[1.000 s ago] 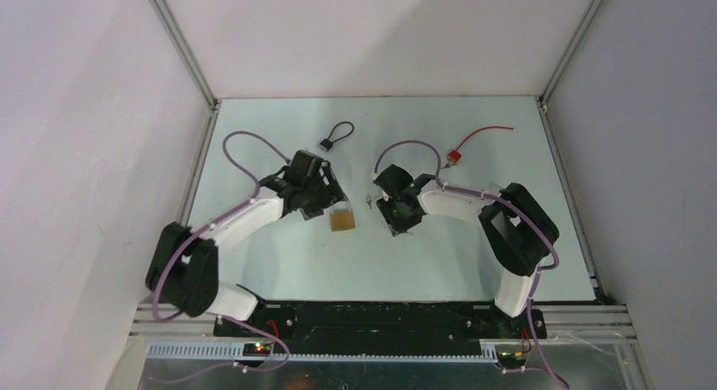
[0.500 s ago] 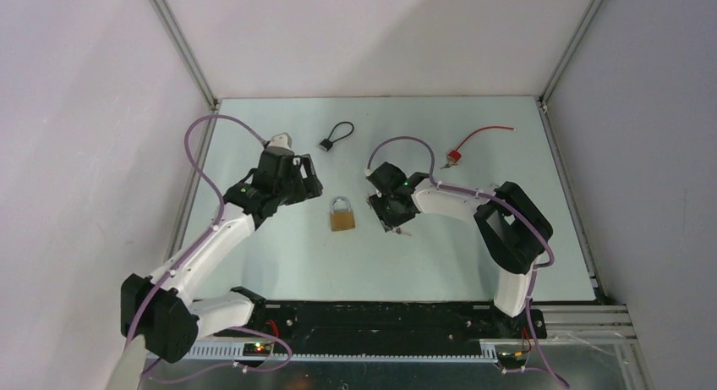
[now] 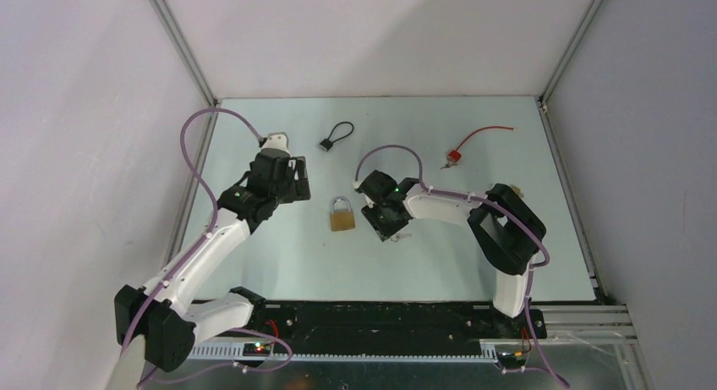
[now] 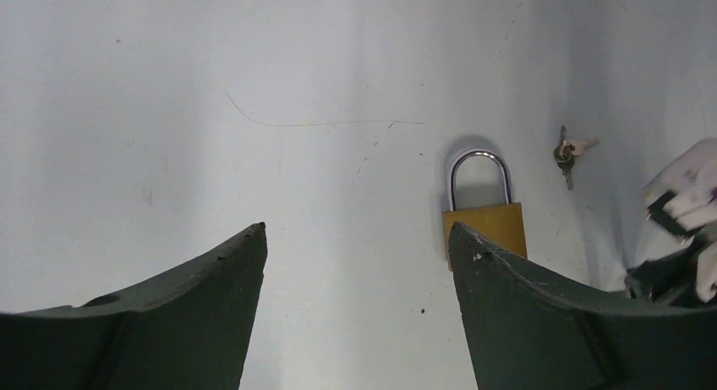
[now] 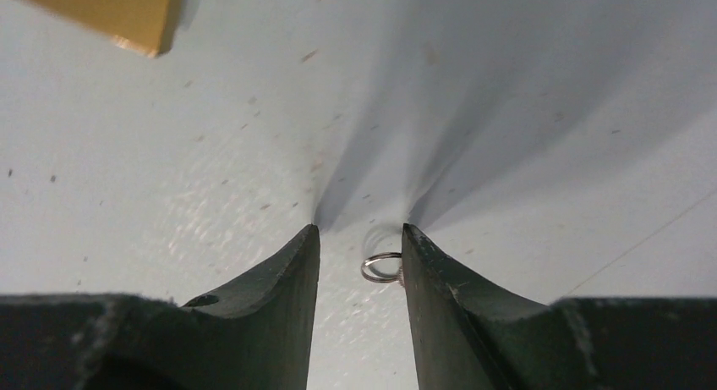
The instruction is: Unlock with the key
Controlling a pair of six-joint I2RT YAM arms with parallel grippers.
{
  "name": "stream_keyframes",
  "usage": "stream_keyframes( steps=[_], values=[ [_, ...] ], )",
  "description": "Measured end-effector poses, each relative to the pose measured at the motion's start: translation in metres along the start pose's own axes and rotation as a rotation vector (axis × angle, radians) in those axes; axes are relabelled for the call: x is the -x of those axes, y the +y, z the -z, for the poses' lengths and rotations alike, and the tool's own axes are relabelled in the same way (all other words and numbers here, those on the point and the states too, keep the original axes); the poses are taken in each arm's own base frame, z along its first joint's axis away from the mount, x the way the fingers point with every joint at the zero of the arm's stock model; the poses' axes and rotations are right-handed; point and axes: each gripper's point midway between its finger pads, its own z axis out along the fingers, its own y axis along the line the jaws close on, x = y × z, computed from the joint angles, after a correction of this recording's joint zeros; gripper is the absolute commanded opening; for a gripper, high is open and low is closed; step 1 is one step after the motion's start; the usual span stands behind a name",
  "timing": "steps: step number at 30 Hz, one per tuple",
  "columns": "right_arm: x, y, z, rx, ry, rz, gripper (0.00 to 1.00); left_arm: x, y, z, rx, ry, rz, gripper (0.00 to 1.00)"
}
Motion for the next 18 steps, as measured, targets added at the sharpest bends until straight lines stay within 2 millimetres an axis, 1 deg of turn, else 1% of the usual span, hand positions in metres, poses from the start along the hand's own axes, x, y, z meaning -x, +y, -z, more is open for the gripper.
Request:
stream_keyframes(
  steps=[3,7,10,13,15,18],
  values=[
    [-0.01,0.013,0.003,0.018,0.03,0.049,0.44,0.0,0.002,0.0,0.009,-0.002,-0.002,0.83],
    [-0.03,0.019,0.01,0.026,0.069,0.084,0.44,0.0,0.002,0.0,0.01,-0.001,-0.002,0.83],
    [-0.047,0.011,0.016,-0.002,0.106,0.085,0.45,0.0,0.002,0.0,0.01,-0.001,-0.002,0.83],
    [-0.064,-0.003,0.026,-0.048,0.134,0.069,0.47,0.0,0.002,0.0,0.01,-0.001,-0.002,0.83],
    [-0.067,-0.006,0.034,-0.063,0.127,0.053,0.48,0.0,0.002,0.0,0.01,0.0,-0.002,0.83],
    [-0.058,-0.007,0.052,-0.07,0.065,0.021,0.48,0.0,0.002,0.0,0.009,0.0,-0.003,0.83]
  ],
)
